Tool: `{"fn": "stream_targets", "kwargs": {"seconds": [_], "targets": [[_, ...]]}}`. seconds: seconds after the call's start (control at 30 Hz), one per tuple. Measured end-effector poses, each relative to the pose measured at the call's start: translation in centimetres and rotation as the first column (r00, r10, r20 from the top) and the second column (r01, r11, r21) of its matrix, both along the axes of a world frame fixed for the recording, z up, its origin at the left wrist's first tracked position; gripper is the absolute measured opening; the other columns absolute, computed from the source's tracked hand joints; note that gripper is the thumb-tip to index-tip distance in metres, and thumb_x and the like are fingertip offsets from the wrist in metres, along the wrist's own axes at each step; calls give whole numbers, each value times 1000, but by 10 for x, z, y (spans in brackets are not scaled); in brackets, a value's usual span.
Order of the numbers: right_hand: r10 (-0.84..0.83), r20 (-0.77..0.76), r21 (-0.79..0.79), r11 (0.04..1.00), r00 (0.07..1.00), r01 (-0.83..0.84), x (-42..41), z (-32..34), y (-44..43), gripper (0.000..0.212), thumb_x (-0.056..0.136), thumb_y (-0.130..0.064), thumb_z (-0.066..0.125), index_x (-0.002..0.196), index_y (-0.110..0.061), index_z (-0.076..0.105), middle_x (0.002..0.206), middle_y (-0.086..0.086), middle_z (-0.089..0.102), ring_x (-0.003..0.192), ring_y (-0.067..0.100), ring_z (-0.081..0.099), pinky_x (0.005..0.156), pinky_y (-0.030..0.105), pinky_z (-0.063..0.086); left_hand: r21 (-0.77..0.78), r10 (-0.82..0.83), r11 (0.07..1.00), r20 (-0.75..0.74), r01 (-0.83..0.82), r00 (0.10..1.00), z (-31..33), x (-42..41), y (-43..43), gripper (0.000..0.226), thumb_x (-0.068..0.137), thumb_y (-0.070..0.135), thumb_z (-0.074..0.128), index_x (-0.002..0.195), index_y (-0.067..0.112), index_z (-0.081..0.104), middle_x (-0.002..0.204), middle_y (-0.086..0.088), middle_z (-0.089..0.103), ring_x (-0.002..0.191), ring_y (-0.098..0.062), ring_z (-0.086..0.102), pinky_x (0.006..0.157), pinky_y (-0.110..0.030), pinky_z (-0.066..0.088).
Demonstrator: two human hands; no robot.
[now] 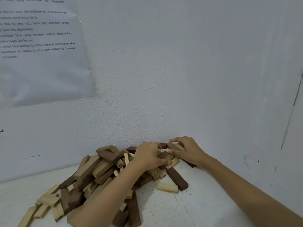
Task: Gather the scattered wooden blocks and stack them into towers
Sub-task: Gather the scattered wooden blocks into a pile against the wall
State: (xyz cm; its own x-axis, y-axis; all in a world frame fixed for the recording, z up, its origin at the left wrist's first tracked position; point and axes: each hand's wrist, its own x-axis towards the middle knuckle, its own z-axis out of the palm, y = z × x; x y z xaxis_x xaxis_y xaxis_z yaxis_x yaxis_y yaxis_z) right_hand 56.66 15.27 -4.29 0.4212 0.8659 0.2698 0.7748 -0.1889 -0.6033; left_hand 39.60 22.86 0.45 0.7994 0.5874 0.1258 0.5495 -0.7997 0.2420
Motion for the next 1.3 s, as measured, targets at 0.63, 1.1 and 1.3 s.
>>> {"fn": "stream_targets", "kwargs": {"seconds": [0.63,1.1,1.3], "targets": [[123,-322,-14,991,939,-135,18,17,-35,48,82,-7,69,123,-30,61,126,-4,51,118,6,47,89,15,39,21,-39,999,-127,42,991,4,4,-2,57,83,55,62,132,28,49,123,0,58,123,-26,38,102,-36,24],[27,5,-78,997,1000,-26,11,7,-28,50,77,-37,76,123,-41,56,118,-9,49,115,10,45,103,34,39,109,-110,989,51,104,993,-10,7,-10,51,77,52,69,117,22,60,112,-2,53,106,-20,49,91,-26,29],[-78,65,-15,997,995,79,3,1,-24,51,76,-46,75,123,-34,60,116,-8,57,113,14,49,101,37,37,-54,-152,988,-94,147,984,-5,9,-5,54,79,58,65,121,24,56,126,-4,49,117,-23,45,97,-35,38]]}}
